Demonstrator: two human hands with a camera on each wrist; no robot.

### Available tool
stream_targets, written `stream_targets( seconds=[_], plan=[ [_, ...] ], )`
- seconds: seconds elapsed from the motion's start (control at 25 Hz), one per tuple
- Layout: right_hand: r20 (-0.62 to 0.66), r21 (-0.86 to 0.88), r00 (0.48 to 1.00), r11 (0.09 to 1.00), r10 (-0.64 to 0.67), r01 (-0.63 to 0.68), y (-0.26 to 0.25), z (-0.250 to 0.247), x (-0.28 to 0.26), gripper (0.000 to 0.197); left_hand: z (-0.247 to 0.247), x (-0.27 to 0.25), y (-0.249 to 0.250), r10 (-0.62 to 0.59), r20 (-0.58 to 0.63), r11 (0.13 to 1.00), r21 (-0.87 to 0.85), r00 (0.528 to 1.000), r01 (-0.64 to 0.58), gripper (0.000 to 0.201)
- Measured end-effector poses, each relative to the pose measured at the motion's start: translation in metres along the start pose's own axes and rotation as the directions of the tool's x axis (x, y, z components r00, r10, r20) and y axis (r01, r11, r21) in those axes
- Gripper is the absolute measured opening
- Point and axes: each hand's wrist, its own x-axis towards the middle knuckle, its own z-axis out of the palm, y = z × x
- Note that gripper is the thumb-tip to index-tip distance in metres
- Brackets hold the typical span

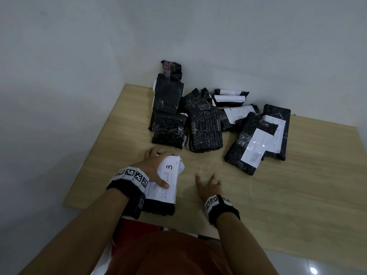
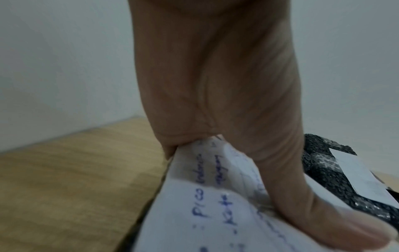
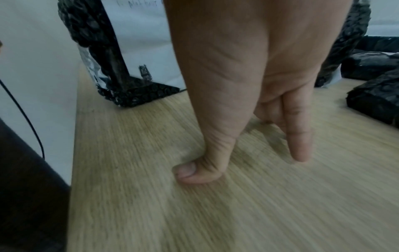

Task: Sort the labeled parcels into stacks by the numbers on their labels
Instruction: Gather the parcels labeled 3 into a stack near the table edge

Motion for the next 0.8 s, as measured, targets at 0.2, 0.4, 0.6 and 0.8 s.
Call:
stream_targets(
  seconds=[0.2, 0.4, 0.6, 0.8],
  plan=[
    [-0.014, -0.029, 0.994, 0.994, -0.110, 0.109, 0.011, -0.017, -0.019, 0.065, -0.006, 0.016, 0.021, 0.030, -0.121, 0.990, 0.143, 0.992, -0.013, 0.131],
    [-0.264, 0.361, 0.961, 0.932, 0.079, 0.023, 0.061, -0.061, -0.031, 0.045, 0.004, 0.021, 0.046, -0.016, -0.147, 0.986, 0.161, 0.989, 0.040, 0.118],
    [-0.412, 0.629, 0.862, 0.776, 0.296, 0.034, 0.084, -0.081, -0.030, 0.060, 0.004, 0.028, 0.055, 0.053, -0.037, 0.983, 0.178, 0.998, -0.046, 0.114],
    [-0.515, 0.462, 0.787, 0.883, 0.340, -0.079, 0.082, -0.104, -0.025, 0.100, -0.007, 0.036, 0.096, -0.016, 0.021, 0.932, 0.362, 1.000, 0.007, 0.115]
  ],
)
